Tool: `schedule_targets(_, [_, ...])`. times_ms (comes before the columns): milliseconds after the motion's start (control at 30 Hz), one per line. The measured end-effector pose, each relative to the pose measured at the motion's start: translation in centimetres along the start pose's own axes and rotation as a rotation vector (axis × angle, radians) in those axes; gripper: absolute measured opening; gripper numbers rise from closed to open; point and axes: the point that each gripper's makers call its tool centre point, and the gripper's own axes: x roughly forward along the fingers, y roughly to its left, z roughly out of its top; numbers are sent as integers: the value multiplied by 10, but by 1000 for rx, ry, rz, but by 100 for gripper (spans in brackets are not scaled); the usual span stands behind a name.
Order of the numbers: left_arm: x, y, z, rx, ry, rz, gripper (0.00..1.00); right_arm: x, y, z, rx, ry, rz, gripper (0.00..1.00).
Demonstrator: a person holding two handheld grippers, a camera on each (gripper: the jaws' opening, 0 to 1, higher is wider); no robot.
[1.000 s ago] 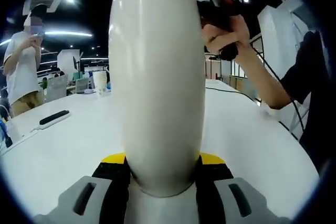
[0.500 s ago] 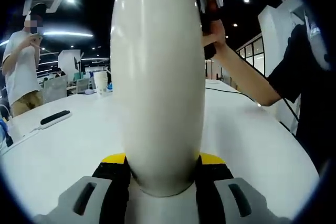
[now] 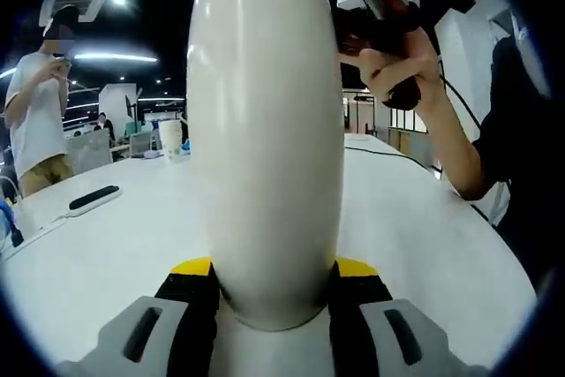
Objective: Grasp the water cup twist off the cup lid place the cup lid on the table
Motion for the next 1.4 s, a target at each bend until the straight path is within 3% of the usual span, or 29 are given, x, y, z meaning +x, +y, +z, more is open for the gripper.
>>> schedule_targets(100, [0, 2, -1, -2, 1, 1, 50, 4, 7, 0, 7, 1, 37, 49])
schedule_targets(200, [-1, 3, -2, -5, 2, 1, 50, 5, 6, -1, 4, 14, 22, 49])
schedule_targets(267, [-1, 5, -2, -6, 2, 0, 50, 5, 6, -1, 11, 9, 51, 48])
schedule_targets(733, [0, 6, -3, 0, 3, -22, 50, -3, 16, -1, 57, 24, 524, 48])
schedule_targets(867, [0, 5, -3, 1, 3, -21, 50, -5, 16, -1, 65, 0, 581, 48])
schedule_targets(1000, [0, 4, -2, 1, 2, -20, 50, -6, 17, -1, 79, -14, 584, 48])
schedule_targets(1100, [0, 4, -2, 1, 2, -21, 50, -9, 16, -4, 111, 11, 530, 49])
schedule_targets(1167, [0, 3, -2, 2, 2, -21, 50, -14, 19, -5, 116, 24, 508, 58])
schedule_targets(1233, [0, 3, -2, 3, 3, -20, 50, -20, 25, 6, 176, -12, 457, 67])
schedule_targets(1300, [0, 2, -2, 5, 1, -21, 50, -23, 24, 10, 134, -7, 377, 70])
schedule_targets(1400, [-1, 1, -2, 5, 2, -21, 50, -25, 10, 19, 19, -37, 164, 69])
